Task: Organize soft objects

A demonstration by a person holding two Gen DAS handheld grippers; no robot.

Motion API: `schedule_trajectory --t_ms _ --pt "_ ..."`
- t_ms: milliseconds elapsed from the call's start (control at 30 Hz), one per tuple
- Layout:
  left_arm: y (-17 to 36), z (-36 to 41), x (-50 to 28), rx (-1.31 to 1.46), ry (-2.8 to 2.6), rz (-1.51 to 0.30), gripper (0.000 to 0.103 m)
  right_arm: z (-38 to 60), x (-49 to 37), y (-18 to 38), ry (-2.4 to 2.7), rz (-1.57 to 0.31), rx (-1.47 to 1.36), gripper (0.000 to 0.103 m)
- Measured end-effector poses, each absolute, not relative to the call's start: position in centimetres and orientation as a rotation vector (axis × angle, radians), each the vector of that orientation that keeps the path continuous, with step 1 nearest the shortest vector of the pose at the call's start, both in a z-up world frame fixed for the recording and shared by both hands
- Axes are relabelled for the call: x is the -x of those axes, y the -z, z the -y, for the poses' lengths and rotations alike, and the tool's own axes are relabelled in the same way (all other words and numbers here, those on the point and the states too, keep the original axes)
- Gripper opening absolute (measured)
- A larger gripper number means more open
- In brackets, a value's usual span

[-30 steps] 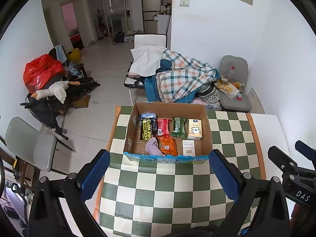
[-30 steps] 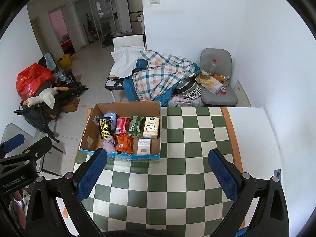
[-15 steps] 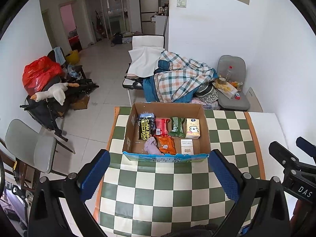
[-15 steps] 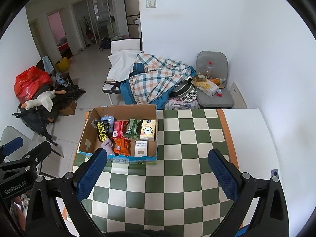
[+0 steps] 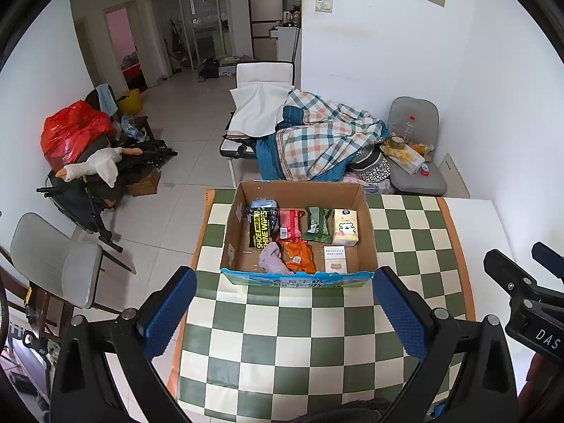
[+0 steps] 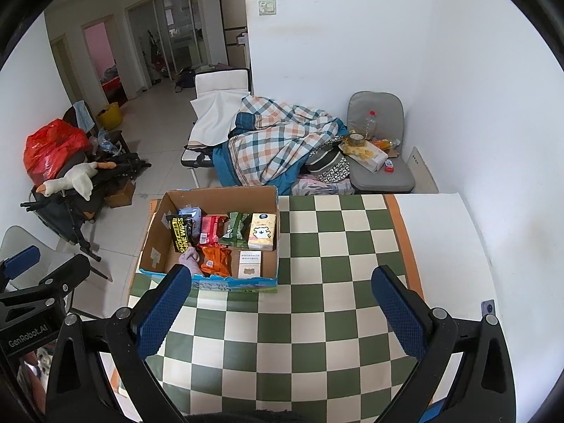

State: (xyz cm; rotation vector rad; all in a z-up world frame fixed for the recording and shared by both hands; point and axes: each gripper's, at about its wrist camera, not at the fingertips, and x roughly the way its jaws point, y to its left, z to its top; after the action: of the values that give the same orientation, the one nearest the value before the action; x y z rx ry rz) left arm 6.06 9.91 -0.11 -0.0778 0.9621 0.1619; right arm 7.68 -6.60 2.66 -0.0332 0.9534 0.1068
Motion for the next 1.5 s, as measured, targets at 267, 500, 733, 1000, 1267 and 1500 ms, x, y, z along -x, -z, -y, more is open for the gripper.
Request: schedule_trajectory --t_ms 267,500,733,1000,1267,1500 --pt "0.0 -9.9 -5.6 0.076 -0.163 -0.974 0.103 6.8 -7.6 -2.8 -0.105 -0.955 0.035 0.103" --pt "0.6 -10.2 -4.7 0.074 -0.159 -0.978 0.103 7.0 -7.4 -2.8 -0.098 -0.951 0.038 0.103" --pt "0.7 -10.3 -4.6 0.073 -0.158 -0.972 0.103 6.9 -7.2 -2.9 -0.097 -0.948 0.04 0.103" --pt "0.7 -10.4 -4.8 0.073 -0.154 -0.973 0.103 7.2 -7.3 -3.1 -0.096 -0.944 0.039 0.103" --pt "0.6 -10.5 -5.0 0.073 -0.152 -0.972 0.103 7.1 -7.2 -3.1 -0.095 -0.943 0.038 0.103" --pt "0.5 -10.5 -5.1 0.072 -0.152 -0.975 0.103 7.0 -7.4 -3.4 -0.097 -0.948 0.037 0.103"
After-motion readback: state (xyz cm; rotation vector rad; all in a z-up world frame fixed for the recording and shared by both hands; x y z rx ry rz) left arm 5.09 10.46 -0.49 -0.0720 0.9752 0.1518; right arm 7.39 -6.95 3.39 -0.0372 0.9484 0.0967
